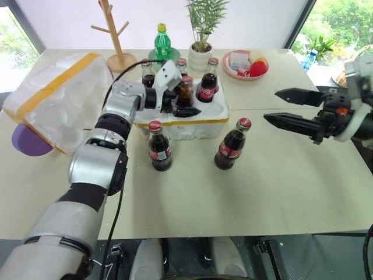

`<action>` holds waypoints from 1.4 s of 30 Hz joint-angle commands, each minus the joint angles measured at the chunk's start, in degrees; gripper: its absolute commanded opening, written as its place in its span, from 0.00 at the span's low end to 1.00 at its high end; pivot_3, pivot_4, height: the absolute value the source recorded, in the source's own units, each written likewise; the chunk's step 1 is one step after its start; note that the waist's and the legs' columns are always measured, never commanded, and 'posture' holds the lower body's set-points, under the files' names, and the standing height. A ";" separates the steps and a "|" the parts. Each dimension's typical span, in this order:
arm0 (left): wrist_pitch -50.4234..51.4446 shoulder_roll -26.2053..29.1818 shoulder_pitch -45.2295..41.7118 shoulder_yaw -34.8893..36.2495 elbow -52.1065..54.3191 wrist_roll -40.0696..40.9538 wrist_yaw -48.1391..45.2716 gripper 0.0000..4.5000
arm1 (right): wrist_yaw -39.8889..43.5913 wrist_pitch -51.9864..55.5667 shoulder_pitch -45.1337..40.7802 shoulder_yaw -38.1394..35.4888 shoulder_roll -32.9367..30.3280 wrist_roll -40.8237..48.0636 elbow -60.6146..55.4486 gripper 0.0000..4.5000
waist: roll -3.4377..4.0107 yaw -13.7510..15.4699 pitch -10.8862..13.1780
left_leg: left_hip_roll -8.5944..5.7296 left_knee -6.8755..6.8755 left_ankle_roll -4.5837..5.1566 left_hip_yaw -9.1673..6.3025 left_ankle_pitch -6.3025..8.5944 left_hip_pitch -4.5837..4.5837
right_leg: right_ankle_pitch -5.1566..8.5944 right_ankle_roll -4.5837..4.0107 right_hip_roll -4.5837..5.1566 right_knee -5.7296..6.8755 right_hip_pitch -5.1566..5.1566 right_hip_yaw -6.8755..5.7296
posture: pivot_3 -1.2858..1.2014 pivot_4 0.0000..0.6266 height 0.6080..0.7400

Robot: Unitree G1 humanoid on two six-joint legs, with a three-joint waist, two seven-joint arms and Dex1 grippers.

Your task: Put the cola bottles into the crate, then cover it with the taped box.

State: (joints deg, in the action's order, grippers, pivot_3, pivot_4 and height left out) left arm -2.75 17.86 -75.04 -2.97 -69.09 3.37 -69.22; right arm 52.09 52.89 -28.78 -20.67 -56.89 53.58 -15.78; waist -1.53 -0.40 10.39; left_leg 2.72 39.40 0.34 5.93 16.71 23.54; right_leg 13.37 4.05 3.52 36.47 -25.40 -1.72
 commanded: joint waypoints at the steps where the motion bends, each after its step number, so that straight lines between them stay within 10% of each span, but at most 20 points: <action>1: 2.55 4.47 -1.00 3.69 5.56 3.37 -3.26 0.99 | 0.87 -1.71 -1.92 0.04 0.01 -0.28 0.59 1.00 | 0.00 -0.25 0.00 | 0.00 0.00 0.00 0.00 0.00 0.00 | 0.00 0.00 0.00 0.01 0.00 0.00 | 0.52 0.24 1.00; 15: 37.61 34.77 37.88 10.83 71.39 21.86 -14.99 0.99 | 7.47 -4.87 -5.56 6.30 -0.28 -4.73 6.48 1.00 | 0.07 0.05 -0.03 | 0.15 0.29 -0.02 -0.08 -0.01 -0.11 | 0.04 -0.01 0.13 0.48 0.03 0.10 | 0.52 0.24 1.00; 23: 36.71 30.22 48.57 6.92 82.68 21.98 -4.91 0.99 | 12.05 -4.38 -7.17 9.10 -0.99 -5.66 6.25 1.00 | 0.07 1.15 -0.03 | 0.08 0.60 0.05 -0.11 0.04 -0.10 | 0.04 -0.03 0.10 0.58 0.11 0.09 | 0.52 0.24 1.00; 39: 29.65 19.53 42.61 -2.63 71.04 16.13 3.25 0.99 | 16.51 -3.60 -5.78 7.37 -4.08 -5.04 3.44 1.00 | 0.08 1.04 -0.04 | 0.09 0.59 0.08 -0.10 0.05 -0.11 | 0.04 -0.02 0.04 0.59 0.09 0.09 | 0.52 0.24 1.00; 42: 31.99 20.13 42.70 -1.57 72.16 19.55 0.57 0.81 | 16.06 -3.63 -5.58 7.10 -3.94 -5.21 3.13 1.00 | 0.08 1.04 -0.04 | 0.09 0.59 0.08 -0.11 0.05 -0.10 | 0.04 -0.02 0.04 0.59 0.08 0.09 | 0.52 0.24 1.00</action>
State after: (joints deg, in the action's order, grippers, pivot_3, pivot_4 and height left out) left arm 28.47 37.12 -31.24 -5.98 1.39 20.83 -67.40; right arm 68.31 49.63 -34.08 -10.76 -59.80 47.63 -11.18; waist -1.45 0.64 10.35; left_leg 2.82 39.99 0.42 5.82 16.76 23.44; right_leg 13.40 4.04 3.56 37.06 -25.31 -1.64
